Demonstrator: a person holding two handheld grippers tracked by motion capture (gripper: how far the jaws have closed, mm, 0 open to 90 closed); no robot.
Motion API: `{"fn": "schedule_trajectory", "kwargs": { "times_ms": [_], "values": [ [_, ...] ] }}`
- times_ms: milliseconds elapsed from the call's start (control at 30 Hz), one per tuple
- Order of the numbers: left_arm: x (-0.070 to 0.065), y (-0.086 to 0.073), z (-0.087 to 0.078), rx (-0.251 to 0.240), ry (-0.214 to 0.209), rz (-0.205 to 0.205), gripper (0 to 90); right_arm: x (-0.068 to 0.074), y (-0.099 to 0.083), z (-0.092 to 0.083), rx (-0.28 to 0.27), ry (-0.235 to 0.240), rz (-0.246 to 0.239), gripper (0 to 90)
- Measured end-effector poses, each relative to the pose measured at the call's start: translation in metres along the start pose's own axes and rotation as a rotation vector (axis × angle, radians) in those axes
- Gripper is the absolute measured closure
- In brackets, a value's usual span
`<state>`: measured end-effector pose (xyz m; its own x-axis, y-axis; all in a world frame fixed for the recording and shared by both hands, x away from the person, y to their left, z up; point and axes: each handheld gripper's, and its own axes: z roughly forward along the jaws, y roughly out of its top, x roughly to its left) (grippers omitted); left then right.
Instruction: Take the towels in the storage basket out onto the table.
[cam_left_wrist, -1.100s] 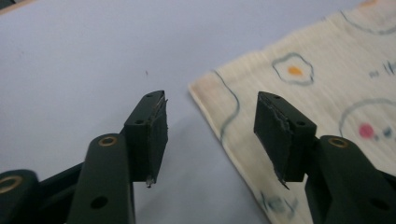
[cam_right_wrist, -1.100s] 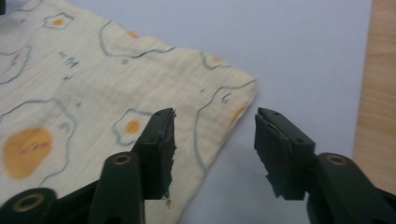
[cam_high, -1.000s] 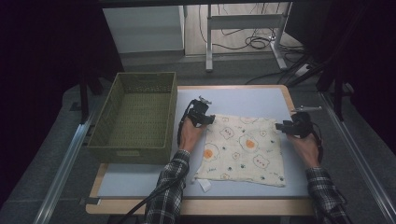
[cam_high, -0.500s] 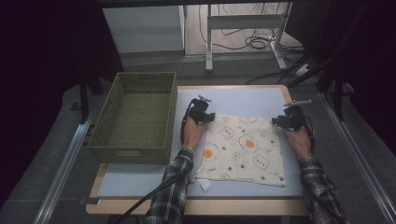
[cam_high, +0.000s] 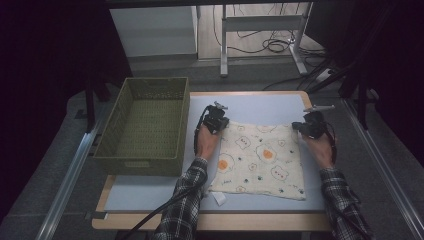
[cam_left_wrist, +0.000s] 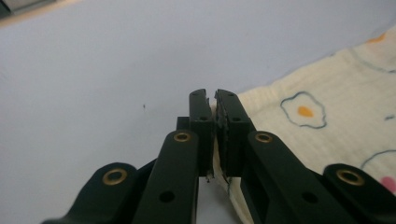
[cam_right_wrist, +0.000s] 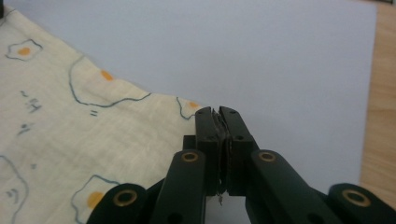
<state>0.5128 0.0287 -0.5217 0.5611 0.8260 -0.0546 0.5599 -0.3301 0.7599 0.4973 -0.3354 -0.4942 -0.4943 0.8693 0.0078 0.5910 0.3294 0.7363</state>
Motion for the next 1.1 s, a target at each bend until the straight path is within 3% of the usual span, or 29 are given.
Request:
{"fn": "schedule_trajectory", "kwargs": {
  "times_ms": [33,200,400,533,767,1100],
  "values": [
    [-0.002,0.003,-0.008,-0.023,0.0,0.005,86.2,0.0,0.002,-0.008,-0.017,0.004,-0.009,87.5],
    [-0.009,0.009,-0.029,-0.05,0.022,0.048,86.2,0.005,0.001,-0.026,-0.06,0.024,-0.019,87.4],
    [-0.021,0.003,-0.052,-0.06,0.024,0.085,85.8,0.016,-0.008,-0.051,-0.086,0.042,-0.05,87.4],
    [-0.032,-0.011,-0.064,-0.06,0.028,0.113,85.5,0.024,-0.022,-0.065,-0.098,0.072,-0.048,87.4],
    [-0.047,-0.035,-0.079,-0.066,-0.014,0.107,85.3,0.032,-0.048,-0.087,-0.114,0.103,-0.042,87.3],
    [-0.063,-0.06,-0.109,-0.083,-0.051,0.137,85.4,0.051,-0.077,-0.114,-0.11,0.121,-0.088,87.2]
  ]
}}
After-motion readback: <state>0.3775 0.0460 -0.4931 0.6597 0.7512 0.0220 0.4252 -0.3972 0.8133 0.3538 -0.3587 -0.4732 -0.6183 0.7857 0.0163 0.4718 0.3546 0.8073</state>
